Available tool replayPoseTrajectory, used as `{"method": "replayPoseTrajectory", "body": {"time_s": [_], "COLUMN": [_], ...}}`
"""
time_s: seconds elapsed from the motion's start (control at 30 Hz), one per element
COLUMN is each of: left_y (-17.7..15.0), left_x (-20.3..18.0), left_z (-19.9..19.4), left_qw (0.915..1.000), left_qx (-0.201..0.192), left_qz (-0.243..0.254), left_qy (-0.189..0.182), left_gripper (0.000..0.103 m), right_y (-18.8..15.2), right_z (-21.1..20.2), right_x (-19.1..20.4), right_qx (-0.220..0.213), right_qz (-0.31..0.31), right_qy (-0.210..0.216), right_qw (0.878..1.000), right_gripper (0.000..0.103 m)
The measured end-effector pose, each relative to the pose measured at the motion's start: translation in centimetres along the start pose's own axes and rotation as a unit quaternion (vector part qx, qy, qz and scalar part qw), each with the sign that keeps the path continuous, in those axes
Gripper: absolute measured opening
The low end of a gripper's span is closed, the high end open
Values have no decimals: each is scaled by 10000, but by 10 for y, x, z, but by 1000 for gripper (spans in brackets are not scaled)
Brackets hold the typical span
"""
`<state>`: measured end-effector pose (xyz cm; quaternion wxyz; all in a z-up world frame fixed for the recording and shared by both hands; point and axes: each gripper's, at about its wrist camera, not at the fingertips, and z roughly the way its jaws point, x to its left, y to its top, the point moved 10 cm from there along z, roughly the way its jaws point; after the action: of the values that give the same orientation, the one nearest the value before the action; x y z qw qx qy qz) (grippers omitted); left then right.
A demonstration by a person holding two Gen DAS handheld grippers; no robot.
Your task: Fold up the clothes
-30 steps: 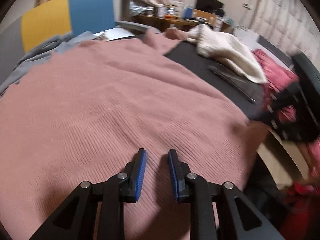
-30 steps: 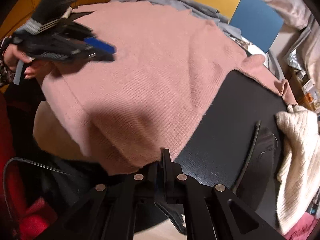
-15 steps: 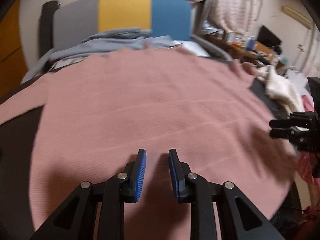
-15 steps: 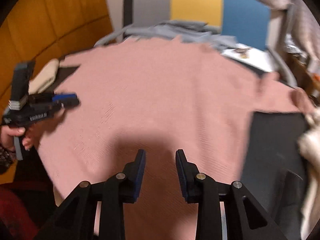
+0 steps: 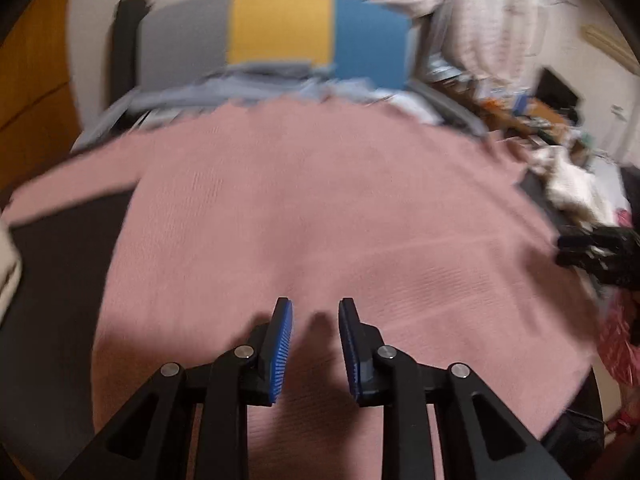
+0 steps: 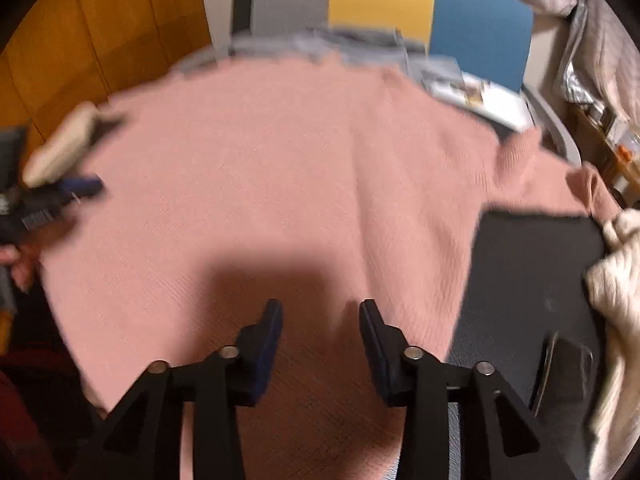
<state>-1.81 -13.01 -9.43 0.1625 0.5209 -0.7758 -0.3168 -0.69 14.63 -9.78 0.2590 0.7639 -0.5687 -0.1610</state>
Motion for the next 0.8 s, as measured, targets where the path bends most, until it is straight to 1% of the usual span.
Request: {"method": "replayPoseTrajectory", "body": {"time_s": [0.03,0.1,0.17,0.23,0.3,0.37,0.4,0.5,0.6,0.67,0.77,0.8], "left_y": [-2,-12,-13,-15,-12,0,10,68,132,173,223,240], "left_x": [-6,-11,-11,-9,-9,-8,-8,7,28,43,57,61], "left_z": [5,19,19,20,23,25,22,30,61,93,132,146], "left_qw": [9998,9990,9994,9994,9986,9967,9964,9965,9966,9971,9969,9967], "left_qx": [84,329,200,247,432,650,616,374,346,416,416,407], "left_qz": [195,300,268,232,216,172,177,122,9,-11,-101,-144], "left_qy": [56,67,8,-98,-232,-451,-552,-742,-753,-644,-662,-691], "left_gripper": [24,24,24,24,24,24,24,24,26,28,29,29], "right_y": [4,9,5,-6,-12,-8,-5,35,98,149,218,237], "right_z": [0,5,16,24,32,29,27,22,33,53,94,106], "right_x": [9,22,28,27,21,19,18,11,-7,-22,-54,-60], "right_qx": [-23,-16,99,257,414,551,619,455,261,132,120,121], "right_qz": [-80,-270,-470,-457,-341,-399,-440,-466,-145,133,614,657], "right_qy": [74,162,141,174,288,412,475,607,703,728,860,839], "right_qw": [9999,9995,9987,9985,9981,9968,9960,9960,9971,9972,9943,9942], "right_gripper": [40,40,40,40,40,40,40,40,42,42,42,42]}}
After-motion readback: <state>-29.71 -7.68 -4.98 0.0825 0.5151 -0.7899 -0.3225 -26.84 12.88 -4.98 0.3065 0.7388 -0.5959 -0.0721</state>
